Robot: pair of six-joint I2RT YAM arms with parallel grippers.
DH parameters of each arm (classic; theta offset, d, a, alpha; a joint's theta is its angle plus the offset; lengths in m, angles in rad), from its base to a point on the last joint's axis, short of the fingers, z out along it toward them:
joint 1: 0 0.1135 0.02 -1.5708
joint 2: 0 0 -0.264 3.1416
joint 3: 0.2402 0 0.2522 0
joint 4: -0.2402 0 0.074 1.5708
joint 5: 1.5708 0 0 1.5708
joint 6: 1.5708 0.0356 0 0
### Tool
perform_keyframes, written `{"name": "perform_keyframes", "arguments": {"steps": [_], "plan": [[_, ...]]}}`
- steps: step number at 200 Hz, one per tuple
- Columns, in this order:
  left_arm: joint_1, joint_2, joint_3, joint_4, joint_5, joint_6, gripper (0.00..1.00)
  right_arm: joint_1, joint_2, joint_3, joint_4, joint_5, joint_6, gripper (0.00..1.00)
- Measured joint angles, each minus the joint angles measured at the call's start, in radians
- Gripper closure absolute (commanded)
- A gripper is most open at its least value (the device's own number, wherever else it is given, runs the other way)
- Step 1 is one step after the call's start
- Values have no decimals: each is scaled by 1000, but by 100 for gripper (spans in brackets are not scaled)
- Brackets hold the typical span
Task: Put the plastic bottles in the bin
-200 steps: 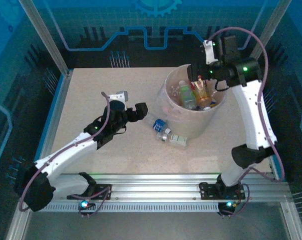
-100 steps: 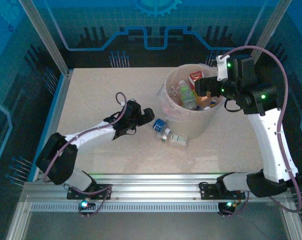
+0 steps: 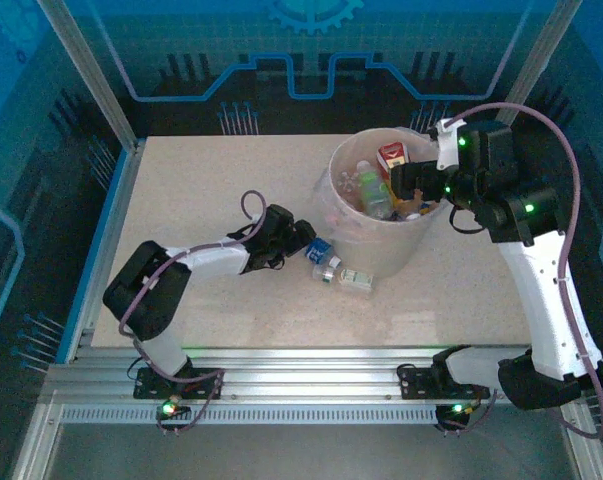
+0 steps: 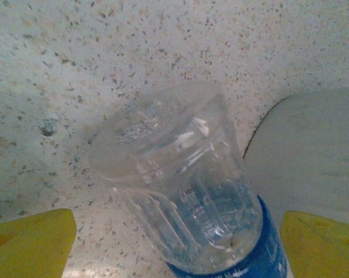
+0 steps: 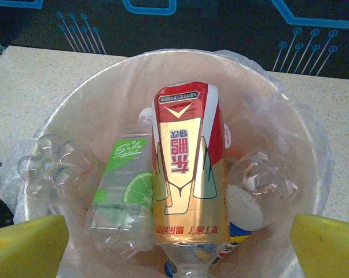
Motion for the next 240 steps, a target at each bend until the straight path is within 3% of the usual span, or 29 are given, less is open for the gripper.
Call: {"name": "perform_keyframes", "arguments": {"steps": [103, 240], "plan": [[-20, 144, 113, 48, 27, -76, 21, 0, 0, -18, 11, -3, 2, 0], [3, 166, 128, 66, 7, -52, 62, 0, -9, -23, 17, -3, 2, 0]]}}
